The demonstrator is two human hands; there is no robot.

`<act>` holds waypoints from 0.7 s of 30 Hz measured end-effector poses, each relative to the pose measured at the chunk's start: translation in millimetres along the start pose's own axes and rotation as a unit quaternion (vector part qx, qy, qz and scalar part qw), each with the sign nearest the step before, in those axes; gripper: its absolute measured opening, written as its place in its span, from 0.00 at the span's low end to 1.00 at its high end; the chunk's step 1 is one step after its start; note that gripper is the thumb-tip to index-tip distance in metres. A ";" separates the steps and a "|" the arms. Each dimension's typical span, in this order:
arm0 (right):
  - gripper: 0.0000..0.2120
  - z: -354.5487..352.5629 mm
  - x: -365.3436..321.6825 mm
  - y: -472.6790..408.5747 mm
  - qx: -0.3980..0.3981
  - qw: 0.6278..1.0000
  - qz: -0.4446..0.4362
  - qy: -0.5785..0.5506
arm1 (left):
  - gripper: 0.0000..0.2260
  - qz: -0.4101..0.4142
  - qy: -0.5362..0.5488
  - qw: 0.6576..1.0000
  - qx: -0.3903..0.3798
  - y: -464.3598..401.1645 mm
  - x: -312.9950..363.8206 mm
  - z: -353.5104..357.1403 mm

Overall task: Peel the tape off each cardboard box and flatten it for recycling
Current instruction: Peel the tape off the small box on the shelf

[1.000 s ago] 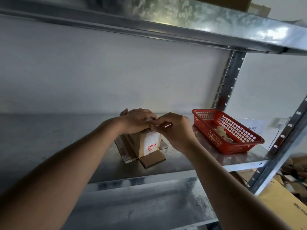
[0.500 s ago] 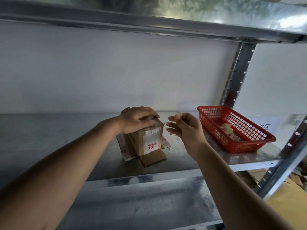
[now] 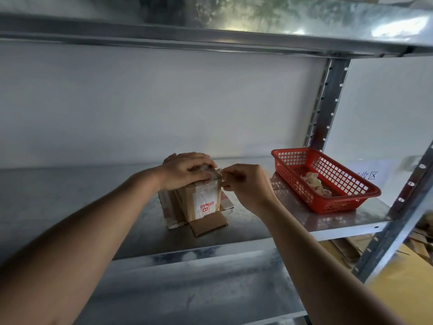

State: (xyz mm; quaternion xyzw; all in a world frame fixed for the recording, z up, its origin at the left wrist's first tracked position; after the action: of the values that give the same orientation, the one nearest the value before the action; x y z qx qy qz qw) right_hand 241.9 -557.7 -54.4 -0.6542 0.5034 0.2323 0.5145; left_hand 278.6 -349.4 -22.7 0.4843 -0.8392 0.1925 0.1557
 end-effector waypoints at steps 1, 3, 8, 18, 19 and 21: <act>0.06 2.1 0.8 0.3 -0.018 1.000 0.002 0.005 | 0.25 0.004 0.000 1.000 0.000 0.3 0.4 0.0; 0.04 4.8 1.0 2.4 -0.037 0.999 -0.006 0.002 | 0.30 0.018 -0.007 1.000 0.003 0.8 1.4 -0.5; 0.16 -0.7 3.3 1.1 -0.009 0.998 0.007 -0.054 | 0.33 0.020 -0.008 1.000 -0.001 0.4 -1.1 0.0; 0.06 -2.2 19.6 11.5 0.010 0.932 0.221 -0.288 | 0.29 0.028 0.019 0.999 0.007 -0.1 -4.6 1.7; 0.06 -3.2 19.0 12.2 0.013 0.940 0.205 -0.271 | 0.29 0.027 0.017 0.999 0.009 -1.4 -4.0 2.9; 0.11 -4.5 15.7 11.5 0.030 0.953 0.177 -0.245 | 0.30 0.030 0.011 0.999 0.017 -4.3 -1.9 5.8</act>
State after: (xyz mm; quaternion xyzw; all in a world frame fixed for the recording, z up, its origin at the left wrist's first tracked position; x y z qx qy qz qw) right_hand 236.6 -568.0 -70.8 -0.4617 0.4769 0.4574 0.5918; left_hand 282.8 -352.7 -27.9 0.4594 -0.8482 0.2168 0.1502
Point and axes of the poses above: each hand's wrist, its own y-axis away from the middle knuckle, its own z-axis out of the palm, x = y × z, the point moved 3 cm from there along -y, towards the middle knuckle, and after that the axes turned 4 degrees about x, right-handed, at the moved point
